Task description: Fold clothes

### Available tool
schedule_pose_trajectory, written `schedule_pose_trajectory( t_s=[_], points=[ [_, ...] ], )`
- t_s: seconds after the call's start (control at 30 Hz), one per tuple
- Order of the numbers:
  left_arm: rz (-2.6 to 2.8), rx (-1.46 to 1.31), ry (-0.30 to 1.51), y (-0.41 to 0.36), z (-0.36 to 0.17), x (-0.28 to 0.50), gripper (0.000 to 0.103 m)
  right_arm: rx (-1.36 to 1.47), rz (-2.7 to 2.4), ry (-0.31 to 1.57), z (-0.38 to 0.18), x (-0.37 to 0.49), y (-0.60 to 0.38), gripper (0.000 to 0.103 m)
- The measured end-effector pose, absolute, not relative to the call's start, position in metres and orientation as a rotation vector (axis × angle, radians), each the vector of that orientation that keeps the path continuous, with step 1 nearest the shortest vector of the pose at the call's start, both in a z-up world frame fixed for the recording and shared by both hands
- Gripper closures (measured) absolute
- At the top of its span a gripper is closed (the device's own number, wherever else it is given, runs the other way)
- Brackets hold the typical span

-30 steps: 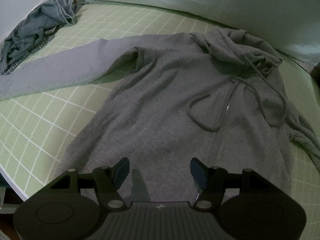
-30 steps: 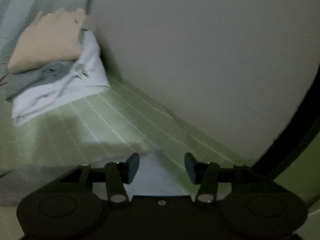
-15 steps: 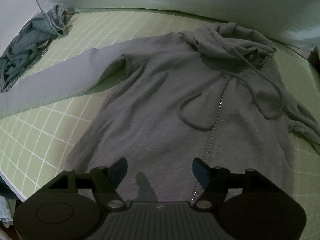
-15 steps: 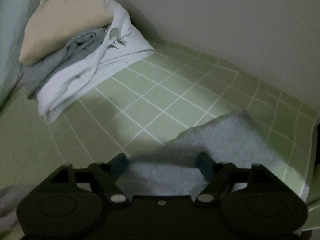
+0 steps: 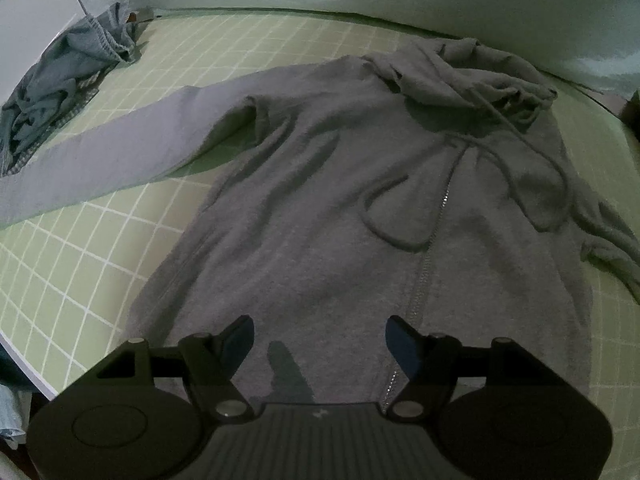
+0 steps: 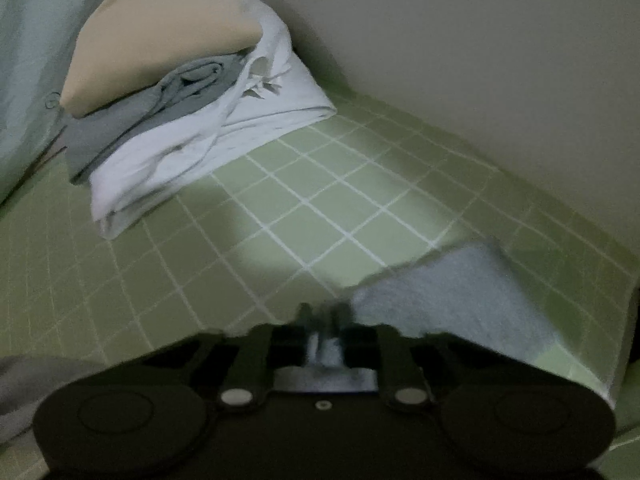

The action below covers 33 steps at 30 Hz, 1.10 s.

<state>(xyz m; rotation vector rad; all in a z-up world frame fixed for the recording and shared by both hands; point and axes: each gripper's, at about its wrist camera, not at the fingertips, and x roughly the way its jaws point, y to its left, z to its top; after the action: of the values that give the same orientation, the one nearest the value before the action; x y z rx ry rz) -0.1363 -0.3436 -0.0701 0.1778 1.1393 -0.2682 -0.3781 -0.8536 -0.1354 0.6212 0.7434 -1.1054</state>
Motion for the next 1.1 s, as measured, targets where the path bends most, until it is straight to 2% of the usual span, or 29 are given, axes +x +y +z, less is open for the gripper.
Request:
schedule_pose_trajectory(
  t_s=[0.3,0.4,0.5,0.53,0.57,0.63,0.7,0.77,0.83,0.97,1.1],
  points=[
    [-0.297,0.192,1.138,-0.346,-0.069,-0.135,0.029,0.573,-1.004,0.265,-0.05,-0.43,-0.828,0.097],
    [-0.296,0.184,1.142,-0.345,-0.07,-0.135,0.029,0.557,-1.048,0.242,-0.057,-0.456,-0.8,0.097],
    [-0.288,0.175,1.149,-0.344,-0.072,-0.135,0.029,0.66,-1.148,0.425,-0.103,-0.473,-0.79,0.093],
    [-0.286,0.177,1.149,-0.343,-0.072,-0.135,0.029,0.716,-1.163,0.455,-0.116,-0.48,-0.787,0.087],
    [-0.286,0.18,1.148,-0.343,-0.071,-0.136,0.029,0.763,-1.179,0.475,-0.126,-0.486,-0.785,0.071],
    [-0.289,0.186,1.147,-0.342,-0.071,-0.137,0.029,0.751,-1.189,0.486,-0.128,-0.487,-0.783,0.056],
    [-0.291,0.194,1.147,-0.341,-0.07,-0.139,0.029,0.695,-1.178,0.501,-0.124,-0.481,-0.782,0.054],
    [-0.291,0.199,1.149,-0.34,-0.07,-0.141,0.029,0.593,-1.12,0.538,-0.116,-0.464,-0.783,0.039],
    [-0.287,0.202,1.149,-0.339,-0.07,-0.142,0.029,0.495,-1.04,0.584,-0.11,-0.444,-0.787,0.031],
    [-0.281,0.203,1.141,-0.338,-0.068,-0.143,0.029,0.345,-0.886,0.667,-0.11,-0.395,-0.786,0.026],
    [-0.279,0.203,1.13,-0.336,-0.064,-0.145,0.028,0.351,-0.842,0.752,-0.124,-0.359,-0.785,0.025]
  ],
)
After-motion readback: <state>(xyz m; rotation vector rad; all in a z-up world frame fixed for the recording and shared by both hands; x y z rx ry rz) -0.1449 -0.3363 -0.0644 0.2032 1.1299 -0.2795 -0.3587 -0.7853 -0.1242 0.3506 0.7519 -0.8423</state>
